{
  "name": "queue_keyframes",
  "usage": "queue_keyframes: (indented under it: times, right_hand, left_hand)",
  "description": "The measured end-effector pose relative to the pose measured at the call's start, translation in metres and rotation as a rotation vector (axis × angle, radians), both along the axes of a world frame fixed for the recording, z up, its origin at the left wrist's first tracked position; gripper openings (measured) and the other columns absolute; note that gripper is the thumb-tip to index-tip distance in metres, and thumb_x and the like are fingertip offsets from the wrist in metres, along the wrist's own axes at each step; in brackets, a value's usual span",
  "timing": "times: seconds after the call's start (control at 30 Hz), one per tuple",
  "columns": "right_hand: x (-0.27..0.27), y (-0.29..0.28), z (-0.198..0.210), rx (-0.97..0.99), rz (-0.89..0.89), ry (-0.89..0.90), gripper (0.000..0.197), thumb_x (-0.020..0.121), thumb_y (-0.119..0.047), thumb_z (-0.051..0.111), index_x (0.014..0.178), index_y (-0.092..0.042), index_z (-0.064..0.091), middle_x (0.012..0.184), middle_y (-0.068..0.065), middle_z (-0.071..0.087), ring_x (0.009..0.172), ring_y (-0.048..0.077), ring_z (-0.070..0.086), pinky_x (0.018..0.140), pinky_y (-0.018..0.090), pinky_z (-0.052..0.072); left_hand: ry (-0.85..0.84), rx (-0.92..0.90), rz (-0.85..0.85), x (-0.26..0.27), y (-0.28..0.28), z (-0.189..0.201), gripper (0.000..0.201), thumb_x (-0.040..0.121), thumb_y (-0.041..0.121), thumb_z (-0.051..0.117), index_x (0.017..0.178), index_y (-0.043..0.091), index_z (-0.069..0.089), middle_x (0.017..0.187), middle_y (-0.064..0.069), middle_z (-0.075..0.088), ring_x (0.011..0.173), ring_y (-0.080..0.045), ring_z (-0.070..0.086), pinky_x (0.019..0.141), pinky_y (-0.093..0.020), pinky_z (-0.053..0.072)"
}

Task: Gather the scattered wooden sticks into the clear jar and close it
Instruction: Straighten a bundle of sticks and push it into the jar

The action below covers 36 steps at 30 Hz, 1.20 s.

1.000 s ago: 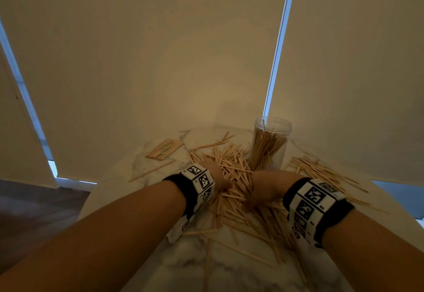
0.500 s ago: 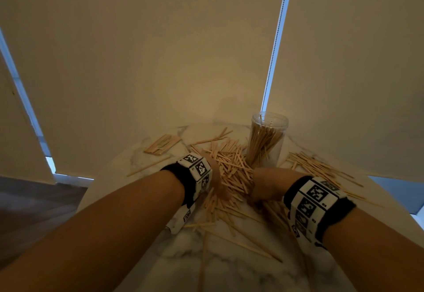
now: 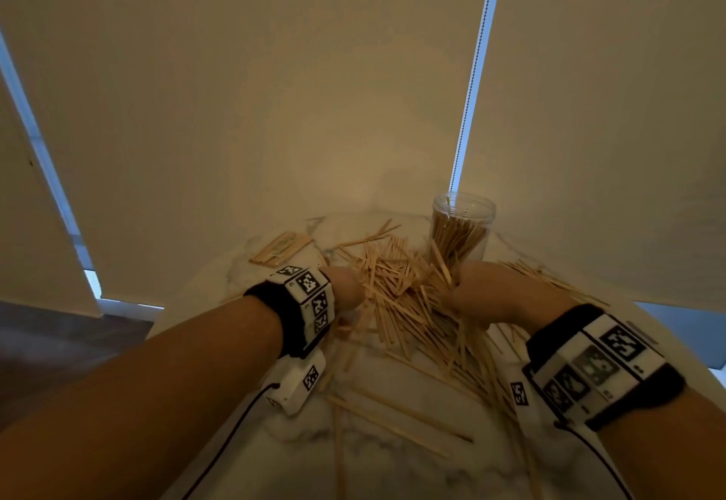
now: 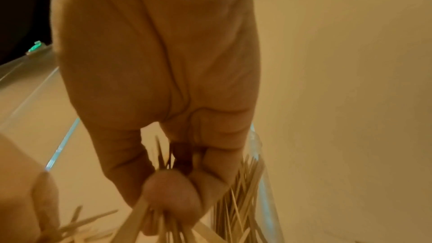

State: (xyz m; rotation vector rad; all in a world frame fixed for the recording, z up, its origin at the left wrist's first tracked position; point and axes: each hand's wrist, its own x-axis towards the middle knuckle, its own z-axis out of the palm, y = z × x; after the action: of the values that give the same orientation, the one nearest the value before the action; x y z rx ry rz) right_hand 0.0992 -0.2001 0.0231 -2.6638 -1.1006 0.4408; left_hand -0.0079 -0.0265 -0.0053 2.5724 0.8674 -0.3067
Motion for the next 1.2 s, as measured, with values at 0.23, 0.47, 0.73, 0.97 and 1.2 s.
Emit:
queue_keyframes:
  times: [0.23,0.47,0.73,0.97,1.2]
  right_hand:
    - [-0.010,-0.012,0.021,0.241,-0.012,0.016,0.025,0.092,-0.027,0.057,0.091,-0.004,0.069,0.077,0.013,0.074,0.065,0.024,0.072,0.070,0.042,0.062]
    - [-0.020,-0.004,0.031,0.457,0.032,0.043,0.021,0.095,-0.032,0.054,0.097,-0.014,0.065,0.082,0.004,0.074,0.071,0.018,0.073,0.077,0.047,0.060]
    - [-0.016,0.034,0.024,0.550,0.080,0.098,0.012,0.088,-0.024,0.055,0.091,-0.030,0.065,0.081,-0.002,0.071,0.075,0.018,0.070,0.076,0.048,0.060]
    - [0.005,0.073,0.015,0.538,0.173,0.157,0.014,0.094,-0.013,0.052,0.095,-0.020,0.064,0.083,0.006,0.074,0.071,0.022,0.072,0.073,0.045,0.061]
    - [0.009,0.073,0.004,0.508,0.188,0.294,0.018,0.093,-0.010,0.061,0.104,-0.024,0.060,0.089,0.001,0.074,0.081,0.026,0.074,0.080,0.044,0.061]
  left_hand:
    - [-0.385,-0.641,0.390,-0.002,0.017,-0.014,0.012,0.101,0.016,0.041,0.104,0.008,0.049,0.072,-0.008,0.049,0.049,-0.015,0.041,0.042,-0.017,0.035]
    - [-0.573,-0.568,0.286,0.013,0.006,0.002,0.028,0.103,0.029,0.041,0.086,0.011,0.054,0.082,-0.008,0.058,0.064,-0.020,0.048,0.062,-0.030,0.040]
    - [-0.889,-0.756,0.356,0.036,-0.006,0.015,0.047,0.099,0.052,0.039,0.115,0.014,0.062,0.091,-0.005,0.074,0.074,-0.021,0.063,0.072,-0.036,0.051]
    - [-0.878,-0.831,0.403,0.075,0.009,0.015,0.119,0.037,0.105,0.049,0.112,0.015,0.070,0.105,-0.007,0.074,0.098,-0.026,0.071,0.093,-0.047,0.054]
    - [-0.891,-0.736,0.354,0.074,0.026,0.011,0.048,0.067,0.057,0.072,0.087,0.013,0.077,0.083,-0.010,0.076,0.084,-0.031,0.072,0.082,-0.047,0.059]
